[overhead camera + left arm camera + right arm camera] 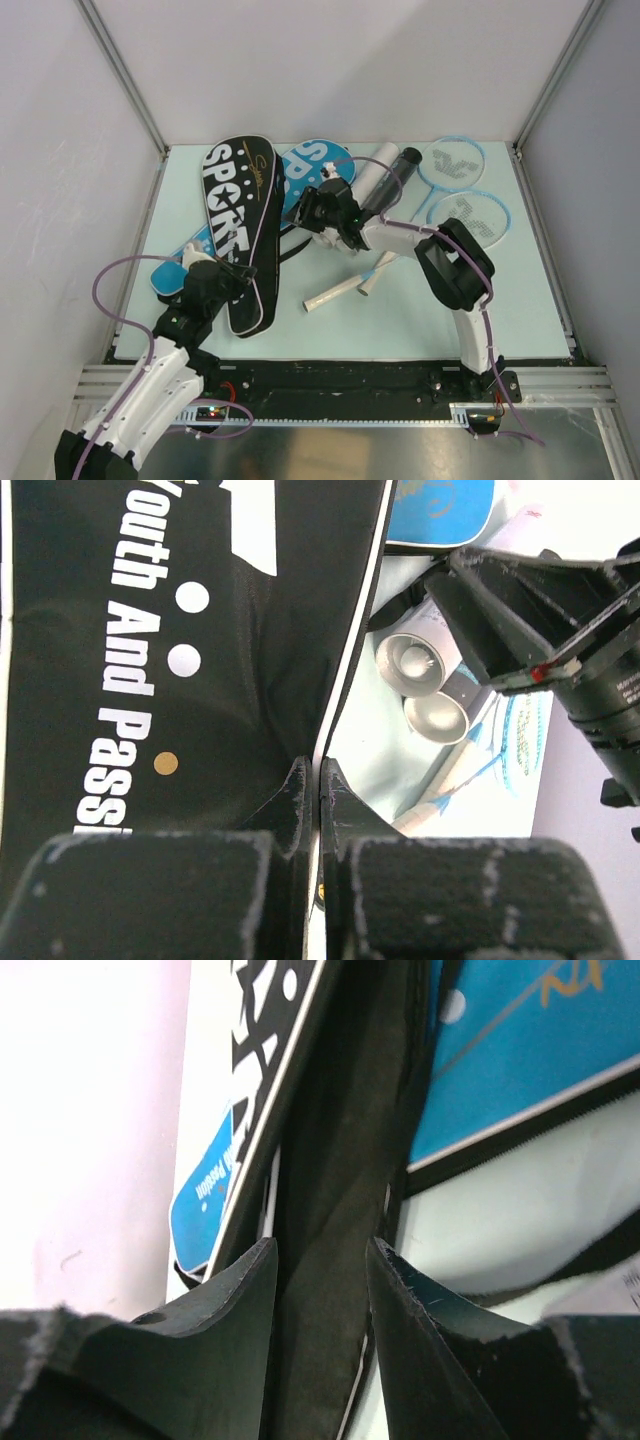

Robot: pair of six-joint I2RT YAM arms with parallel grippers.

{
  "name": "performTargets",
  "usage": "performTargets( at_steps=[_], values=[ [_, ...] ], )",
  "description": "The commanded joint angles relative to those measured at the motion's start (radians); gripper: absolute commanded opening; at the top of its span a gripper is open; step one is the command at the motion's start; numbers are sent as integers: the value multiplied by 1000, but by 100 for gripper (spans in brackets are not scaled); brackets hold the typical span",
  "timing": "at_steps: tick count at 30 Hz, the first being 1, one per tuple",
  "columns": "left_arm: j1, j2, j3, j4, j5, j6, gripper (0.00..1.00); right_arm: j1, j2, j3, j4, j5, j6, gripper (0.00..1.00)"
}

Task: Pack up the badminton gear
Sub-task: Adjust the racket bag at the center of the board.

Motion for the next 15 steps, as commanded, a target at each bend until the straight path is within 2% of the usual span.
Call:
performTargets(
  at_steps=[1,15],
  values=[
    [9,-32,28,53,-36,-33,0,16,64,126,-45,52,-20,46],
    [9,-78,-5,53,-25,-47,0,126,288,444,-327,355,-26,49]
  ],
)
